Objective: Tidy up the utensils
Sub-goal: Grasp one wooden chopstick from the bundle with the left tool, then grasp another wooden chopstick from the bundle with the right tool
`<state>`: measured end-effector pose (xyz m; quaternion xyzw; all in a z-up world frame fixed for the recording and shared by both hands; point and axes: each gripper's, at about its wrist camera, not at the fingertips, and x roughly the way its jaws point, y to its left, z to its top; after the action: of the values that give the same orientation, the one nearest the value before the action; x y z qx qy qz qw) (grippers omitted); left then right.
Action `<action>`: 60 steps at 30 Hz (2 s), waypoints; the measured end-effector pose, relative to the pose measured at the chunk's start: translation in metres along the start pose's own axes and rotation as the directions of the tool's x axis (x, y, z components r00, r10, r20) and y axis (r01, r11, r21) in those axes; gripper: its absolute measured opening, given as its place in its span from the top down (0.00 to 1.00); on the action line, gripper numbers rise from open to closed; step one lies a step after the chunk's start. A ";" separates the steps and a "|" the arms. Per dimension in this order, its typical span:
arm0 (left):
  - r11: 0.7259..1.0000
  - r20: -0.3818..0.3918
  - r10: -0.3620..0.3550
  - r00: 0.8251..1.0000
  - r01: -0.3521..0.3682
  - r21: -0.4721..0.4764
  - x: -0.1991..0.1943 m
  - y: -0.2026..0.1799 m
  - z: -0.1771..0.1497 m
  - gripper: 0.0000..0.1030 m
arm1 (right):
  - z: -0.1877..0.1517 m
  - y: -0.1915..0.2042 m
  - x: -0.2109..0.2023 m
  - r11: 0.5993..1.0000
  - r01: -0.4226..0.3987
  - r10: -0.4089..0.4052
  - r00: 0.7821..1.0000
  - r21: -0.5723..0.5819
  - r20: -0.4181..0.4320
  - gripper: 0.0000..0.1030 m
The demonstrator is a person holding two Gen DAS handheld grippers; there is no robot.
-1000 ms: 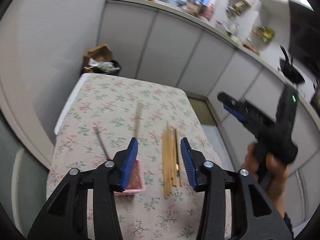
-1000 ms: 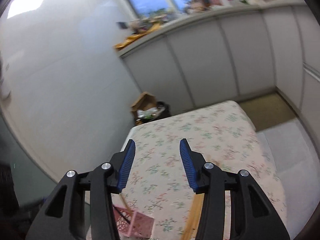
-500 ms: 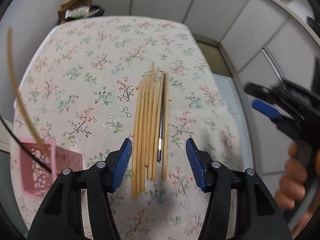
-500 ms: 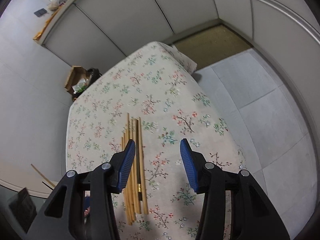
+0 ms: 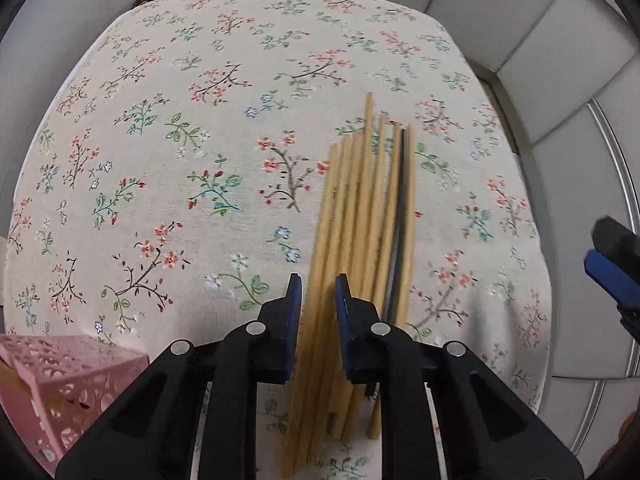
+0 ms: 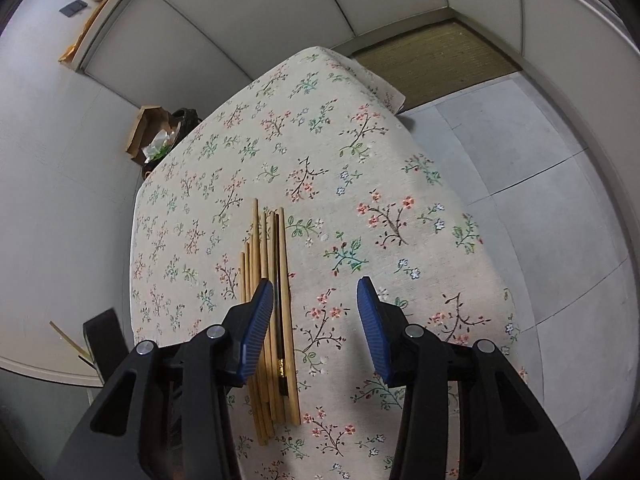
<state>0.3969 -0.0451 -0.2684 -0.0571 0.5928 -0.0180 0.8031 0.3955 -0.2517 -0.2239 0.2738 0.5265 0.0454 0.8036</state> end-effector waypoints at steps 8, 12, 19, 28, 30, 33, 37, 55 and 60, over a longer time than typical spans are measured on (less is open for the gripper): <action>0.998 -0.031 -0.069 0.997 0.069 -0.012 0.003 0.009 0.006 0.89 | 0.004 -0.001 -0.002 1.000 -0.001 0.001 1.000 -0.005 0.013 0.58; 0.999 -0.036 -0.042 0.998 0.042 0.003 0.006 0.007 0.006 0.92 | 0.002 0.001 0.000 1.000 0.013 -0.013 1.000 -0.022 0.009 0.58; 0.998 -0.029 -0.013 0.999 0.014 0.055 0.011 0.003 0.005 0.98 | -0.001 0.008 0.012 0.996 0.035 -0.036 0.999 -0.077 -0.010 0.63; 0.990 -0.034 -0.007 0.999 0.011 0.143 0.025 -0.010 0.011 0.94 | -0.007 0.016 0.048 0.983 0.097 -0.109 0.991 -0.157 -0.072 0.63; 0.992 -0.042 -0.034 0.999 0.038 0.117 0.024 -0.003 0.011 0.94 | -0.006 0.015 0.055 0.981 0.101 -0.116 0.990 -0.167 -0.080 0.67; 0.994 -0.027 -0.053 0.998 0.056 0.098 0.011 -0.002 0.009 0.95 | -0.006 0.020 0.066 0.978 0.076 -0.097 0.990 -0.195 -0.101 0.72; 0.987 0.055 -0.125 0.991 0.118 0.113 -0.040 -0.004 0.001 0.94 | -0.006 0.027 0.085 0.980 -0.005 -0.024 0.990 -0.201 -0.140 0.76; 0.959 0.261 -0.229 0.938 0.171 0.226 -0.139 0.005 -0.033 0.94 | -0.003 0.049 0.088 0.977 -0.035 0.003 0.989 -0.211 -0.151 0.93; 0.954 0.300 -0.262 0.917 0.199 0.225 -0.157 0.015 -0.036 0.94 | 0.004 0.044 0.049 0.978 -0.018 0.008 0.999 -0.207 -0.052 0.93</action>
<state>0.3150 -0.0180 -0.1316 -0.0521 0.4362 -0.1595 0.8841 0.4296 -0.1986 -0.2418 0.1906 0.5374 0.1124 0.8138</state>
